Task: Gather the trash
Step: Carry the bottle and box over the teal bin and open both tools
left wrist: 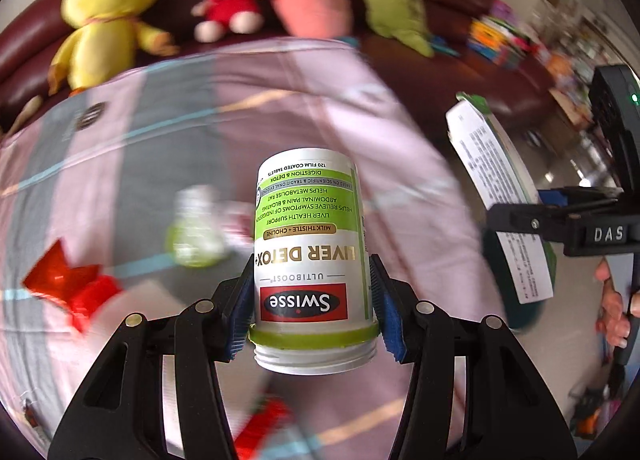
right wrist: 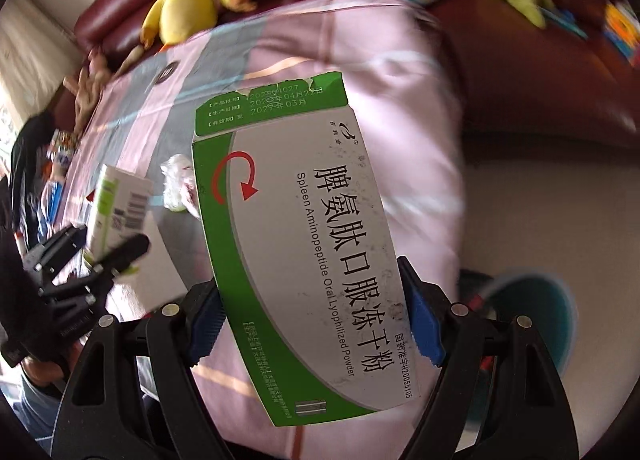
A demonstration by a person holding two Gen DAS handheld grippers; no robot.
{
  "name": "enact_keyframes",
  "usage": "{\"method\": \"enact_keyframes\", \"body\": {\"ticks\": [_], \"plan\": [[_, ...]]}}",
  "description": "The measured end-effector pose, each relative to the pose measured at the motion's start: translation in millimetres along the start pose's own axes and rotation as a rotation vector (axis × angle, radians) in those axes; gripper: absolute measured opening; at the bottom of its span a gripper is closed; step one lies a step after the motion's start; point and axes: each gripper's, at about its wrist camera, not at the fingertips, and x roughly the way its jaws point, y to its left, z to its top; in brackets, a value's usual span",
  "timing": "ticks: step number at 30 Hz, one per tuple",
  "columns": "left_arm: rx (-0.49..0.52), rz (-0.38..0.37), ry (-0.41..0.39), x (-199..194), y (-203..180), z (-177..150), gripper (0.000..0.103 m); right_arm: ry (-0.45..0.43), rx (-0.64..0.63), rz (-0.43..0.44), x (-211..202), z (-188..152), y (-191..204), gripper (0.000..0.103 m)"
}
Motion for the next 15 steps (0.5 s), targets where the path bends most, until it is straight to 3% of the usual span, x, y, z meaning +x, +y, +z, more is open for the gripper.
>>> {"method": "enact_keyframes", "body": {"ticks": [8,15], "plan": [[0.172,-0.105,0.064,31.9,-108.8,-2.9,0.054,-0.055,0.193,-0.037,-44.5,-58.0,-99.4,0.074],[0.286,-0.139,0.125,60.1,-177.2,-8.8,0.054,-0.06,0.35,-0.039,-49.7,-98.4,-172.6,0.074]]}}
